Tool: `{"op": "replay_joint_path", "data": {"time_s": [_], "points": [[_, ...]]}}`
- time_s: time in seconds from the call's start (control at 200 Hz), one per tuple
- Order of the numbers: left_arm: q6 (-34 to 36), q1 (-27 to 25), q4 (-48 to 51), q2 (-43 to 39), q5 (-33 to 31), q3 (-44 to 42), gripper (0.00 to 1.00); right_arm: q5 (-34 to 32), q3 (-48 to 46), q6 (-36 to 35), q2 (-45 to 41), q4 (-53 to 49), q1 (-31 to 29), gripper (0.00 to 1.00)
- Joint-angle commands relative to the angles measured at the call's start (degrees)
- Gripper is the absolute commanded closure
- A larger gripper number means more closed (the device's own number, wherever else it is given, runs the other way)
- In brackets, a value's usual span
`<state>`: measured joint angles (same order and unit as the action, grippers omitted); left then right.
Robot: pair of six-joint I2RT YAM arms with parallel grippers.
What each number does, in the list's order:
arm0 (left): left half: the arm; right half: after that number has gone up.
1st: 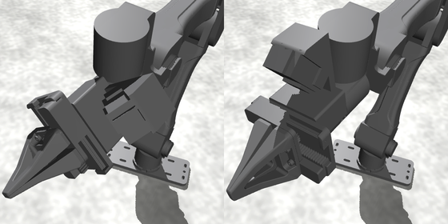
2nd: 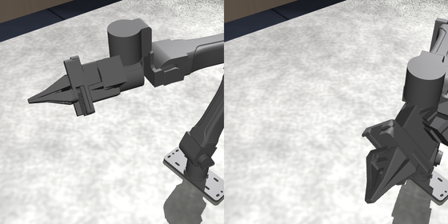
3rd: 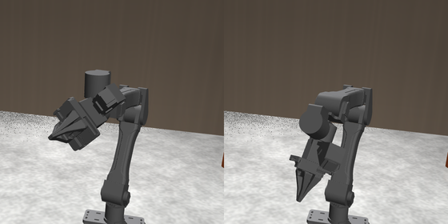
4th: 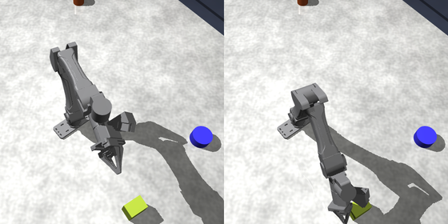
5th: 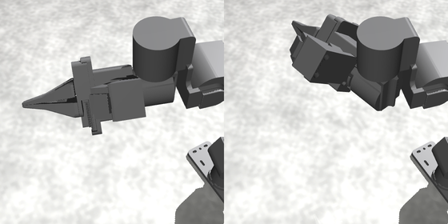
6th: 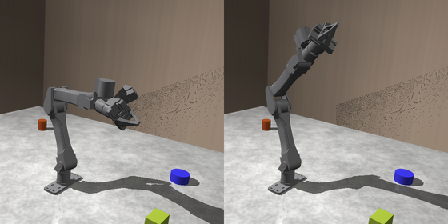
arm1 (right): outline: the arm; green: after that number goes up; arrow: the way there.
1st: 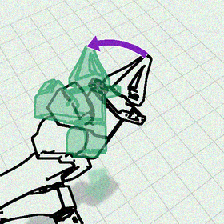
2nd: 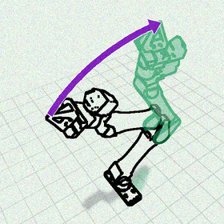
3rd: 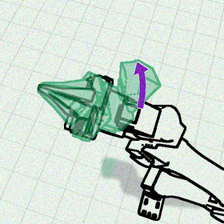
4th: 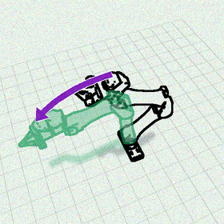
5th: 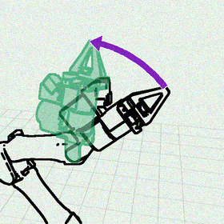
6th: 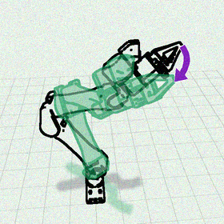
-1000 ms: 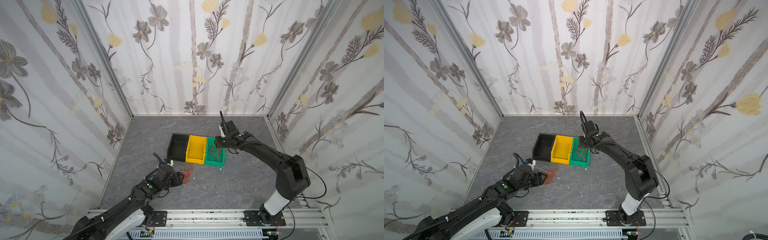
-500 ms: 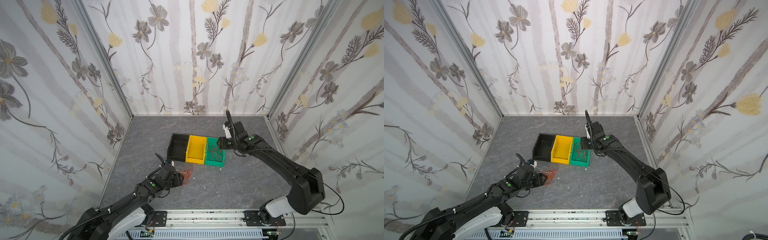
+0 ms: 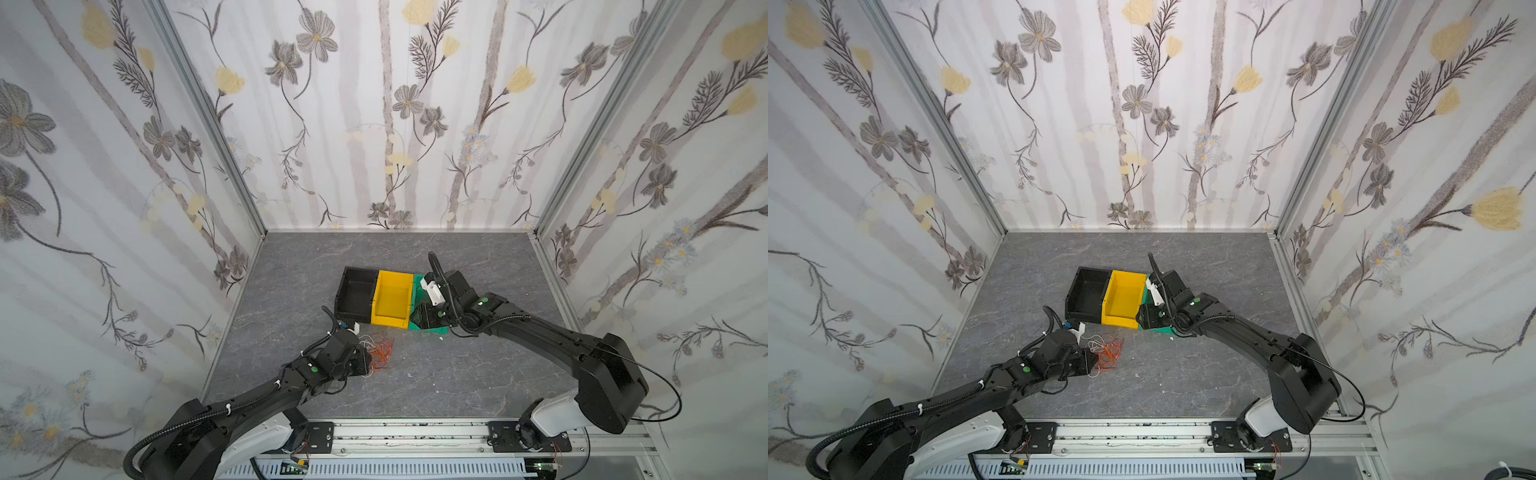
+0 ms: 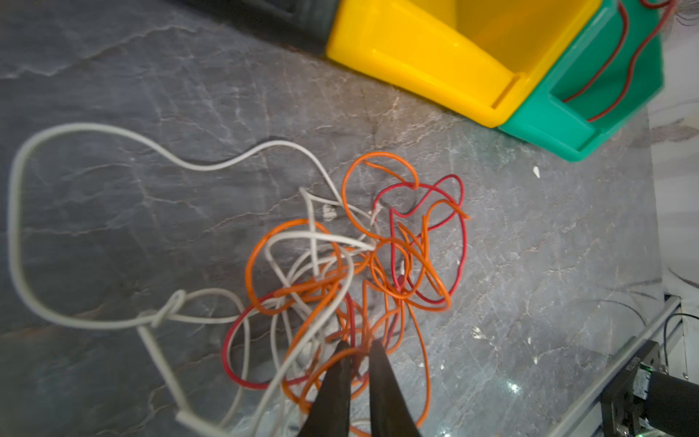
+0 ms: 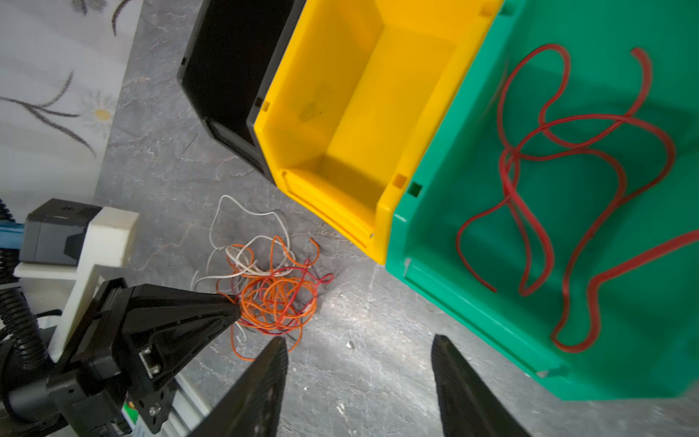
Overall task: Untangle the cables
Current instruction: 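Move the right gripper back down to the wire pile beside the left gripper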
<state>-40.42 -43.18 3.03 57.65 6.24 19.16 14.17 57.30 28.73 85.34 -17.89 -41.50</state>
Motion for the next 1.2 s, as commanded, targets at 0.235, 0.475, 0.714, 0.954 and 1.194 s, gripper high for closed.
{"op": "replay_joint_path", "data": {"time_s": [0.235, 0.475, 0.714, 0.954, 1.194], "points": [[1.56, -4.19, -3.23, 0.19, 4.64, 3.08, 0.88, 2.61, -7.12, 8.55, 0.13, 9.99, -2.71, 0.42], [1.26, -4.37, 3.4, -4.37, 1.96, 5.07, 0.61, 2.96, -7.51, 10.96, 4.16, 13.77, -6.47, 0.46], [1.42, -4.28, 8.31, -5.73, -2.84, 6.49, 0.44, 0.93, -6.73, 11.44, 9.87, 14.11, -9.23, 0.56], [2.73, -3.91, 4.84, 0.09, -3.35, 7.97, 0.39, 0.33, -6.85, 10.7, 11.16, 13.93, -9.91, 0.81], [5.31, -1.99, 1.15, 7.89, -1.67, 9.97, 0.31, 1.22, -7.64, 5.81, 4.82, 12.13, -10.36, 1.0]]}}
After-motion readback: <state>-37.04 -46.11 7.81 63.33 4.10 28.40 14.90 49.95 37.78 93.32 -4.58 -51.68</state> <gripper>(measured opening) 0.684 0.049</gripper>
